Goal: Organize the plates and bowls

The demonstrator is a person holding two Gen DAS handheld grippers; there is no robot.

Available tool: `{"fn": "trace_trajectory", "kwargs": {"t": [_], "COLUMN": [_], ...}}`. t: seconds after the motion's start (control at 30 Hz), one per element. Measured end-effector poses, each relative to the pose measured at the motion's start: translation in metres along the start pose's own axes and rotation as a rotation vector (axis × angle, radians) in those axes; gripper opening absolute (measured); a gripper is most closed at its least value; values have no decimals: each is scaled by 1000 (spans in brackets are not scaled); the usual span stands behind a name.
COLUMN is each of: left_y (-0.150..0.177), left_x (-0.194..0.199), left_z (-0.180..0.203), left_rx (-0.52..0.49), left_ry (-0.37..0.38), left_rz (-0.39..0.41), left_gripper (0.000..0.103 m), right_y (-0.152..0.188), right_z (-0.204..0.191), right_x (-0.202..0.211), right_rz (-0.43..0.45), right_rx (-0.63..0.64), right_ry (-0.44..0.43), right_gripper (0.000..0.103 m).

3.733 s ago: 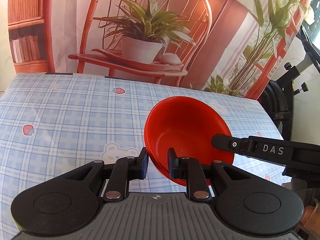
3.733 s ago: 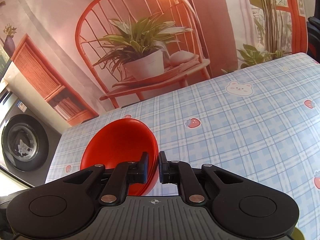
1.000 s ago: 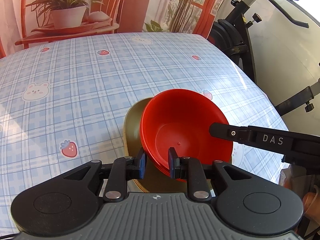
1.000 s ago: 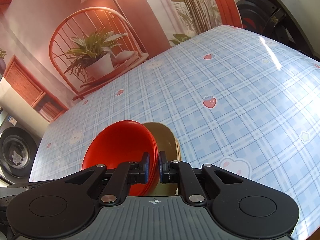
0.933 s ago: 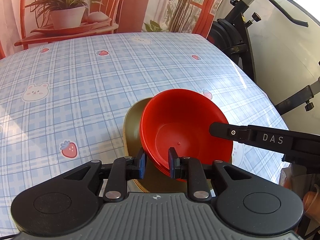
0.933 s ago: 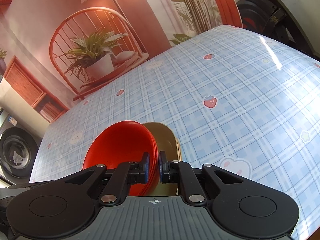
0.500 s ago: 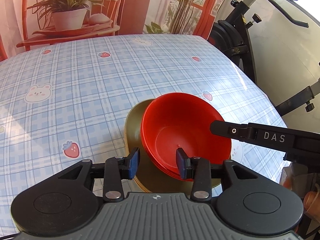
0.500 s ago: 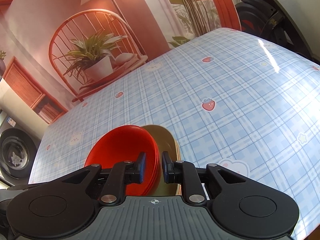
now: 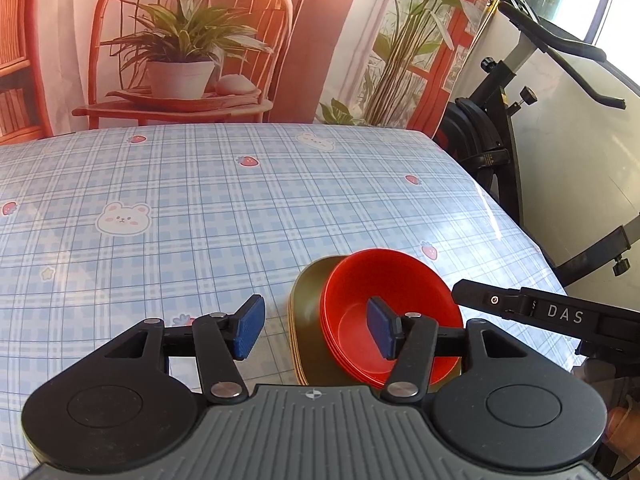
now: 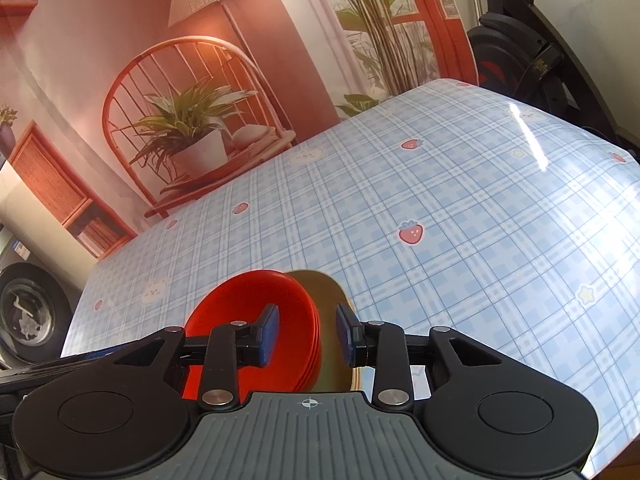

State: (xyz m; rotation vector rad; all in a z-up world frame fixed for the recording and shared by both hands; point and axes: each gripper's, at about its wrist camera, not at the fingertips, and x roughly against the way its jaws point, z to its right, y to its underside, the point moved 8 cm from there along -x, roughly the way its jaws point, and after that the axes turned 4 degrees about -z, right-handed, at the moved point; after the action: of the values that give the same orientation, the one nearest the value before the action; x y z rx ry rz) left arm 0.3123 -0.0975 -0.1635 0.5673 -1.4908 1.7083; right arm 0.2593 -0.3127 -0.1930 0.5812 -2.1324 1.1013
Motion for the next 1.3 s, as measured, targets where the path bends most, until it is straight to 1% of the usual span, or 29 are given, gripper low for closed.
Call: {"fn": "trace_trajectory", "kwargs": {"t": [0.03,0.13,0.17,0.2,0.23,0.27,0.33,0.4,0.47,0.53,0.6,0.67,0.73,0.83,0.93,1.07,1.17,1.3], "left_y": [-2,-6,-8,-9,-10,-11,-13,-15,-16,-17,-17,-17,-16,-14,-11,-8,-3,1], "left_x": [4,14,19,25,30,35,46,61,76,90,103,113,126,147,174,208,233,256], "left_z": [-1,-5,-6,-7,-7,-8,-8,-7,-4,-1,1,3,5,9,14,22,26,29], "left_rx": [4,13,11,9,7,6,11,3,-3,-6,-3,1,1,-20,-45,-60,-67,-66], "left_ry": [-5,-23,-30,-36,-43,-50,-54,-30,-27,-39,-57,-60,-63,-93,-125,-125,-160,-212], "left_rz": [11,45,62,80,97,112,149,195,240,282,310,322,334,365,418,478,502,503], "left_gripper": [62,72,77,83,85,87,87,91,94,95,98,102,102,103,103,103,103,103], "right_y": [-2,-7,-8,-10,-11,-13,-16,-19,-22,-25,-27,-29,-29,-29,-28,-29,-29,-28], "right_z": [-1,-3,-4,-6,-8,-10,-14,-19,-24,-29,-35,-39,-44,-53,-65,-82,-94,-109], "right_x": [2,11,14,18,21,25,34,42,51,60,70,80,91,108,126,155,178,211], "right_rz": [5,28,34,44,51,60,80,99,118,134,151,172,191,209,234,275,313,354], "right_rx": [4,15,21,32,42,52,72,96,119,141,167,186,200,217,249,282,299,325], "right_ry": [1,0,1,1,-2,-7,-11,-6,-6,-8,-6,10,0,-21,-30,-46,-57,-67], "right_gripper": [36,46,51,54,59,64,71,78,92,103,103,103,103,103,103,103,103,103]}}
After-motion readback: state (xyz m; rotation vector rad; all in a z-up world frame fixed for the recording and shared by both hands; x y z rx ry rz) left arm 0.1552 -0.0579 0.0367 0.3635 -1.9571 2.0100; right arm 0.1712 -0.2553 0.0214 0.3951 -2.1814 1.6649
